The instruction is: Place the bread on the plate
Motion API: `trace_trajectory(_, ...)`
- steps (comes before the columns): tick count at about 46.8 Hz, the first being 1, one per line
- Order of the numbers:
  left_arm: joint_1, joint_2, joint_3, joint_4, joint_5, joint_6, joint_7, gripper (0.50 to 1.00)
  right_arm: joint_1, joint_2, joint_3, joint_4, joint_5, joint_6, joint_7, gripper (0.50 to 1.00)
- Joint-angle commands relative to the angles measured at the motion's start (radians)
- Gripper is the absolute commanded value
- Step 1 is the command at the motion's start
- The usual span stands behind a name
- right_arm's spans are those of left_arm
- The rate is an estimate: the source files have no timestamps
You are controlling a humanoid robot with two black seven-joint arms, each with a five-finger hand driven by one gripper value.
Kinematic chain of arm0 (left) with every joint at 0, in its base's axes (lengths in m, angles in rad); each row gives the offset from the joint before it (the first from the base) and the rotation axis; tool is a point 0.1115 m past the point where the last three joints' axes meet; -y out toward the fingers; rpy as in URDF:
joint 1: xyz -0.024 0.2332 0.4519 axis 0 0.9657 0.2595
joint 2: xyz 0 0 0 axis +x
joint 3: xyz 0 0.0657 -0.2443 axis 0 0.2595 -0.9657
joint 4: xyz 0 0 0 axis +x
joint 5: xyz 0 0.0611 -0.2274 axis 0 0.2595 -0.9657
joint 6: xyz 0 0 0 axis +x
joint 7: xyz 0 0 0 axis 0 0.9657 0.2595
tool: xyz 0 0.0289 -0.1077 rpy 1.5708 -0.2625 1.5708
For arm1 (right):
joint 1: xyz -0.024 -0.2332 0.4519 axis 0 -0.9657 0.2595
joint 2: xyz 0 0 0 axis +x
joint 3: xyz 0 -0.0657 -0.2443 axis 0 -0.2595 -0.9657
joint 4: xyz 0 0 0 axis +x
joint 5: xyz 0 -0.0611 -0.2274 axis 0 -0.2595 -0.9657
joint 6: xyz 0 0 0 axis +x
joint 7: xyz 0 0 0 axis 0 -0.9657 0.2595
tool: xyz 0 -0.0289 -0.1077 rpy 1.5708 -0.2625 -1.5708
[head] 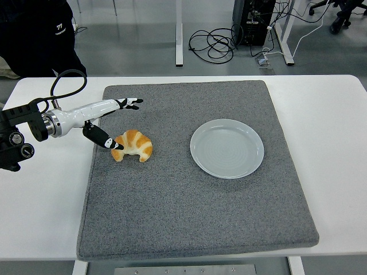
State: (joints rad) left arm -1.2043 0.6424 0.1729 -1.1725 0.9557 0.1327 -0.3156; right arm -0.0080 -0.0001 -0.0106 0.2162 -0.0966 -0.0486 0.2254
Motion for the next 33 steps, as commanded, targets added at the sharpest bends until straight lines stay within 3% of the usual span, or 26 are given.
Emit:
trace_trajectory(1, 0.011, -0.017, 0.0, 0.014, 0.0, 0.001, -0.002, 0.951, -0.001, 0.0, 0.0, 0.0, 0.0, -0.001, 0.0, 1.0)
trace_trajectory(14, 0.048, -0.035, 0.0, 0.024, 0.0, 0.015, -0.002, 0.951, 0.0, 0.0, 0.0, 0.0, 0.0, -0.001, 0.0, 1.0)
trace_trajectory(33, 0.083, -0.113, -0.001, 0.122, -0.002, 0.031, -0.037, 0.951, 0.0, 0.0, 0.001, 0.0, 0.0, -0.001, 0.0, 1.0)
